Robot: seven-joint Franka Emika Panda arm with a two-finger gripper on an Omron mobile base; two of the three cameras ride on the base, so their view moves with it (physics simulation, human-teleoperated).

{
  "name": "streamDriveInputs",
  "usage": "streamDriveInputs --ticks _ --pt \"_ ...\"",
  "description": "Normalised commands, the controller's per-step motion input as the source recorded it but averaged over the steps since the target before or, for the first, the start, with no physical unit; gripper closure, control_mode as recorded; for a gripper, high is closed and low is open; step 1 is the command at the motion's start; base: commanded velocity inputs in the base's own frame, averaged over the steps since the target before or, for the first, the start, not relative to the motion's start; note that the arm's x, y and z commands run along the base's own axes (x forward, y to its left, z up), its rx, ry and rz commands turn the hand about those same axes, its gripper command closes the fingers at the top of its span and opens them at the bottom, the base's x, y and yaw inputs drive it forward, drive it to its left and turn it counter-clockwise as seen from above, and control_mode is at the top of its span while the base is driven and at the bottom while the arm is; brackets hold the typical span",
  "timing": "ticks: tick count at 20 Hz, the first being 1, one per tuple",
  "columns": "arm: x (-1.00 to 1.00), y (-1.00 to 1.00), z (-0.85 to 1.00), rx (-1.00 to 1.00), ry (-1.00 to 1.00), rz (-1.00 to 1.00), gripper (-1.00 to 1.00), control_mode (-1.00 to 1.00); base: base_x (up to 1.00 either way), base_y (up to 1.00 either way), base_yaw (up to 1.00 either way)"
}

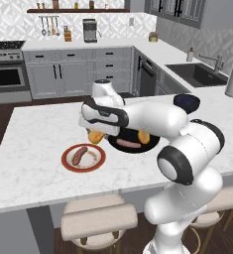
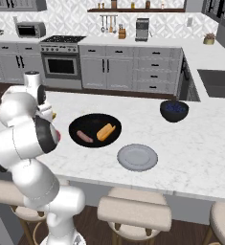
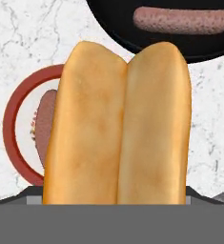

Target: Place one bun and one sausage from the bowl on each plate.

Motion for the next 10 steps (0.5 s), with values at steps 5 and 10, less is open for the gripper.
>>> streamDriveInputs --ticks 5,10 --pt "0.07 0.44 -0.70 -0.05 0.00 0.00 1.00 -1.00 0.00 0.00 0.00" --pt "0.05 0.00 -0.58 -0.01 0.00 -0.03 1.00 -1.00 0.00 0.00 0.00"
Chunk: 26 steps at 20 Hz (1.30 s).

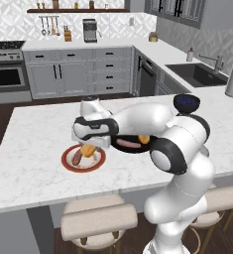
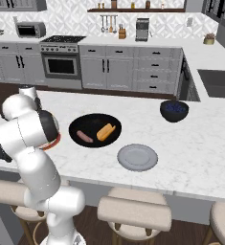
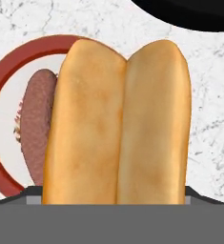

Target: Place one bun and one sausage from the bowl on each plate.

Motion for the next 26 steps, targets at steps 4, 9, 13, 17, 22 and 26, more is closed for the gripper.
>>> streamDriveInputs --ticks 4,9,13,17,22,26 --pt "0.23 0.00 -0.51 0.00 -0.01 -0.04 1.00 -1.00 0.00 0.00 0.00" --pt "0.18 0.00 -0.47 0.00 -0.07 -0.01 1.00 -1.00 0.00 0.00 0.00" --pt "0.34 0.00 -0.16 0.00 -0.11 0.00 -1.00 -1.00 0.00 0.00 0.00" --pt "0.20 0.00 0.00 0.00 -0.09 0.00 -1.00 -1.00 0.00 0.00 0.00" --pt "-0.12 0.00 0.02 0.00 -0.01 0.00 -1.00 -1.00 0.00 0.00 0.00" --pt "-0.07 0.00 0.16 0.00 0.02 0.00 -1.00 -1.00 0.00 0.00 0.00"
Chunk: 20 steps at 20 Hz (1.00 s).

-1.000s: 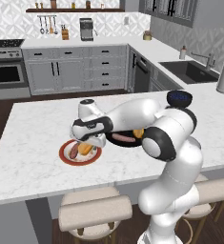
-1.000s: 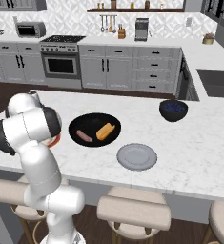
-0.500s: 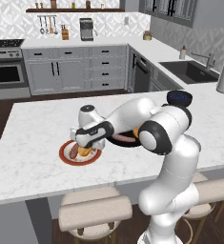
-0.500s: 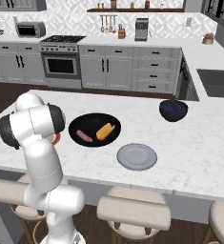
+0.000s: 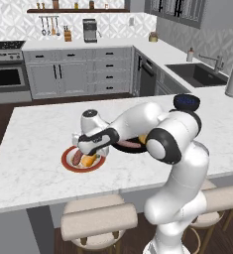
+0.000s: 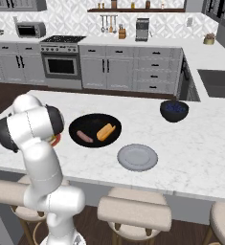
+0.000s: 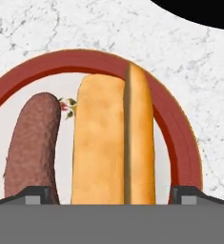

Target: Place one bun and one sausage from the bowl on each plate.

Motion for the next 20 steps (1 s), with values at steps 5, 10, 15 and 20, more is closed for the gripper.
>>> streamDriveInputs --ticks 5,10,15,20 --pt "-0.54 -0.20 0.83 0.08 -0.02 0.00 -1.00 -1.00 0.00 0.00 0.00" --pt "-0.63 -0.77 1.00 0.11 -0.03 -0.01 -1.00 -1.00 0.00 0.00 0.00" --pt "0.26 -0.98 0.85 -0.01 0.06 -0.10 -1.00 -1.00 0.00 0.00 0.00" --pt "0.73 -0.74 0.32 -0.11 0.03 -0.05 -1.00 -1.00 0.00 0.00 0.00"
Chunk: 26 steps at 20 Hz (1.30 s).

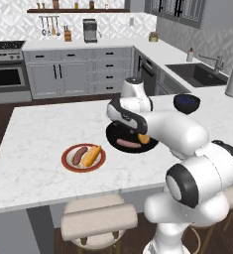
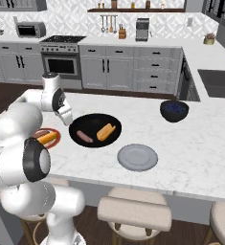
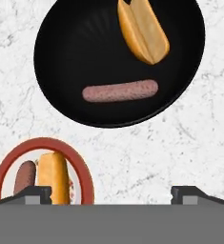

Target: Place one bun and one sausage from the bowl on each plate.

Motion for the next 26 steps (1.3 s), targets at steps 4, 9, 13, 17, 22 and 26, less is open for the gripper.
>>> streamDriveInputs --ticks 4,9,13,17,22,26 --pt "0.61 -0.62 0.00 -0.21 0.00 -0.02 -1.00 -1.00 0.00 0.00 0.00" --pt "0.35 -0.80 0.00 -0.28 0.02 -0.04 -1.00 -1.00 0.00 0.00 0.00" --pt "0.25 -0.91 -0.15 -0.15 0.10 0.00 -1.00 -1.00 0.00 0.00 0.00" --pt "0.22 -0.74 -0.46 -0.01 0.13 0.00 -1.00 -1.00 0.00 0.00 0.00" --pt "0.22 -0.36 -0.67 0.02 0.08 0.01 -1.00 -1.00 0.00 0.00 0.00" --pt "0.15 -0.03 -0.52 0.05 0.05 0.04 -1.00 -1.00 0.00 0.00 0.00"
